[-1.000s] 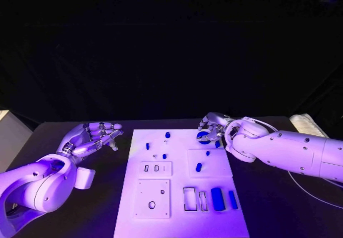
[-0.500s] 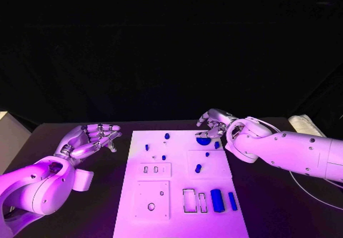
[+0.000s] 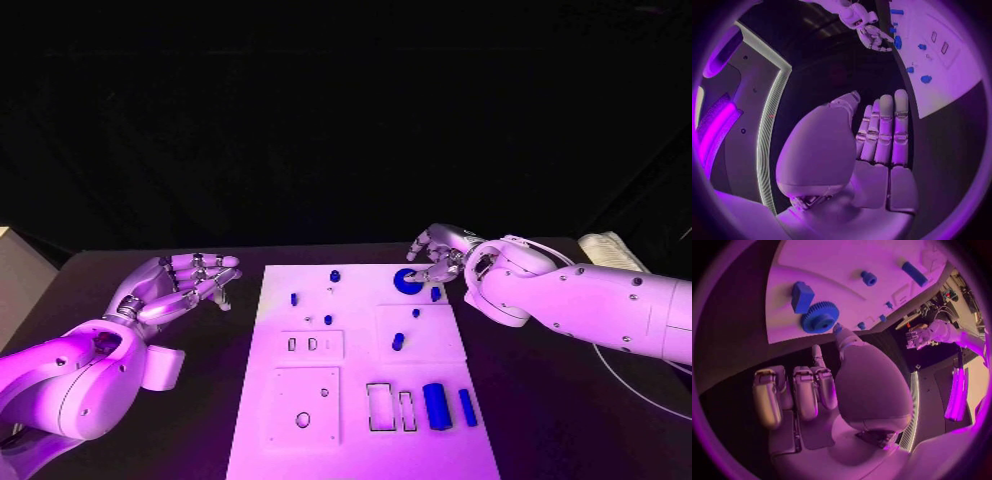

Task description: Assemble the parts on the task board

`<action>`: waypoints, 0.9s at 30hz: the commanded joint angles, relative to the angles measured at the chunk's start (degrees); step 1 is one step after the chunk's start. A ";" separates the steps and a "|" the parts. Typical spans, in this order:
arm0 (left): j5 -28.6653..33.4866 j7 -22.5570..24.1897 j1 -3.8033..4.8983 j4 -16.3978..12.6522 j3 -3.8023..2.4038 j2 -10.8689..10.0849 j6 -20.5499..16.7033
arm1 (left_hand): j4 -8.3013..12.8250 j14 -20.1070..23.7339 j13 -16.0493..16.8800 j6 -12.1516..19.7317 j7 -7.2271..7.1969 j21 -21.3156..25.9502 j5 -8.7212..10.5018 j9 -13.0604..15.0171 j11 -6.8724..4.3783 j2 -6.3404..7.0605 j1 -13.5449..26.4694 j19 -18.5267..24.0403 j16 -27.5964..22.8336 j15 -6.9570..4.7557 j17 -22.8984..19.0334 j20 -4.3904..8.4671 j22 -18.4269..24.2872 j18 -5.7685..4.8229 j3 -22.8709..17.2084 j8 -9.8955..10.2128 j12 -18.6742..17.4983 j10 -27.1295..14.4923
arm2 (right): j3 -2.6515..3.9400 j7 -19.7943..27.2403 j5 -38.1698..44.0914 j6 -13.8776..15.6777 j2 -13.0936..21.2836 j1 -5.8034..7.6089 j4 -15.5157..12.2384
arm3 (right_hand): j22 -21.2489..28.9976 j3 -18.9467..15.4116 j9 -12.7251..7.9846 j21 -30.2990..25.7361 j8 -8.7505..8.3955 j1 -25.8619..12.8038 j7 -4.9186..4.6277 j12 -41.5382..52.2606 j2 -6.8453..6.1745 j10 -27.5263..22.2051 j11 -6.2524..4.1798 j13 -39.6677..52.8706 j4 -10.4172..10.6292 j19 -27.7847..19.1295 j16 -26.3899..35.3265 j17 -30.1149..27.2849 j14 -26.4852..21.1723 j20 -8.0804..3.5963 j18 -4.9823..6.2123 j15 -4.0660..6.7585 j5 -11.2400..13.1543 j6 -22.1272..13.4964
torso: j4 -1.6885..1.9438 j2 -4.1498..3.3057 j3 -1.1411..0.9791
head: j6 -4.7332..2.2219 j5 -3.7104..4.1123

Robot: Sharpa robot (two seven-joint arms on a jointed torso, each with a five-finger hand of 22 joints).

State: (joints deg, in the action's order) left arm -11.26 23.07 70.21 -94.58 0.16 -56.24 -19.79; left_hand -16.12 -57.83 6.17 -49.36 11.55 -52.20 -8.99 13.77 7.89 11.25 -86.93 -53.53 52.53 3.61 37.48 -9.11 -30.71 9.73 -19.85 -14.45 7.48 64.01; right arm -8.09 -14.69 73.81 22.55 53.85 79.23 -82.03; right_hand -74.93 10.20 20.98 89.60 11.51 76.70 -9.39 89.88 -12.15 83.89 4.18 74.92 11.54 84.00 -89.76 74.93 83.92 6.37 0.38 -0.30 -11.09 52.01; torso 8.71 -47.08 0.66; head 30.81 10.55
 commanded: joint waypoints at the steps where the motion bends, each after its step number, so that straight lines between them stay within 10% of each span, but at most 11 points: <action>1: 0.20 0.37 0.05 -0.03 -0.03 0.13 0.88 | 0.04 0.25 0.09 0.29 0.06 -0.29 0.37 0.04 -0.12 0.14 0.51 0.41 -0.38 0.15 -0.07 -0.15 -0.06 0.77 -0.30 -0.16 0.01 -0.46 | -0.02 -0.75 0.60 -2.79 0.21 -0.04 -0.24 | -15.07 -0.27 -0.09 0.40 0.04 -0.16 0.06 0.12 -0.58 6.11 0.51 15.08 0.48 6.00 -0.24 15.07 6.08 0.37 -0.38 -0.32 -0.21 -0.59 | 0.22 -0.11 0.08 | 0.02 0.07; 27: 0.20 0.28 0.04 0.21 -0.02 0.05 0.80 | 0.08 0.21 0.14 0.37 0.06 -0.55 0.39 0.15 -0.12 0.20 0.53 0.62 -0.44 0.15 -0.09 -0.17 -0.22 0.78 -0.43 -0.18 0.03 -0.52 | -0.20 -0.83 0.53 -3.43 0.61 -0.73 -0.80 | -15.07 -0.87 -0.10 0.40 0.13 0.36 0.02 0.12 -0.49 6.11 0.57 15.08 1.40 6.00 -0.24 15.07 6.08 0.48 -0.38 -0.42 -0.29 -0.58 | 0.40 -0.19 0.20 | 0.45 0.25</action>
State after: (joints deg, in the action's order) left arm -11.25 23.05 70.20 -94.30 0.17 -56.26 -19.79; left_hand -15.95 -57.83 6.26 -49.36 11.56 -52.60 -8.99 13.87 7.67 11.25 -86.93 -53.23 52.29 3.61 37.49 -9.41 -30.87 9.73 -20.02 -14.45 7.48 63.79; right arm -8.24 -15.52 73.87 20.16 54.39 78.60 -82.78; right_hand -74.91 9.32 20.84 89.60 11.51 76.60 -9.57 89.88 -12.52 84.06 4.34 74.91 12.59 84.00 -89.76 74.92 83.92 6.37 0.39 -0.30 -11.09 51.41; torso 9.09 -47.26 0.83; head 31.27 10.76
